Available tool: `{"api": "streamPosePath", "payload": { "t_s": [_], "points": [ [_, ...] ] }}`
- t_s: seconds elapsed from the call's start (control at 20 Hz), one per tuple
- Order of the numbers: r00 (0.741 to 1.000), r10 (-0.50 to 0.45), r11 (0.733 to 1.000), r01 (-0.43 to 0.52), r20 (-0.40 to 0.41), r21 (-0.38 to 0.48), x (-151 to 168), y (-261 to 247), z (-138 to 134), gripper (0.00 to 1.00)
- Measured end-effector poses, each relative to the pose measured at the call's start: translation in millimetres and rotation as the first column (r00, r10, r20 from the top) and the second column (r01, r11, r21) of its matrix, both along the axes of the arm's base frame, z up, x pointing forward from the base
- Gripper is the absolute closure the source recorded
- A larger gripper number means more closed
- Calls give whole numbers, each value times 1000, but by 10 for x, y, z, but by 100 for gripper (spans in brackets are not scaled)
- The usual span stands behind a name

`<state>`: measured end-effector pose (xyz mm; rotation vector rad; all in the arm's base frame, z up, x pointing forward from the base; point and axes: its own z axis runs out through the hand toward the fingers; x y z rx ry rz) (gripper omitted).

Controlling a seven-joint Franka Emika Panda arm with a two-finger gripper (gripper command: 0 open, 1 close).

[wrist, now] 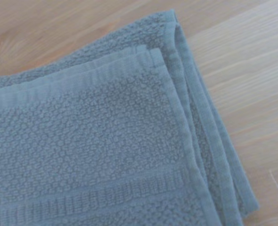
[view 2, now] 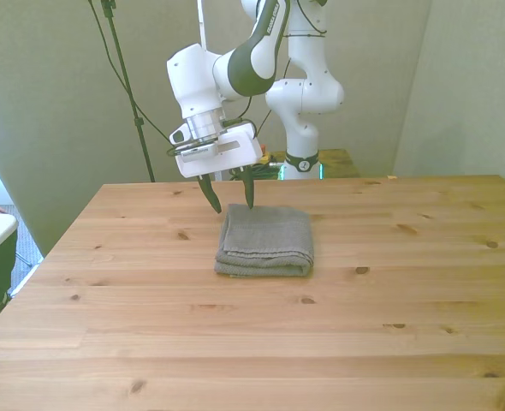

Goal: Unfold the towel

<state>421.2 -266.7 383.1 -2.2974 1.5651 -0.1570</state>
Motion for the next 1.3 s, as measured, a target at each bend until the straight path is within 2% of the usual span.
{"api": "streamPosePath", "payload": {
  "t_s": [0.05, 0.65, 1.3],
  "points": [
    [1000, 1, 1000, -1, 3, 5, 20, -10, -29, 100],
    [999, 40, 999, -40, 10, 11, 211, 80, -150, 100],
    [999, 48, 999, -48, 10, 12, 198, 111, -155, 100]
  ]
}}
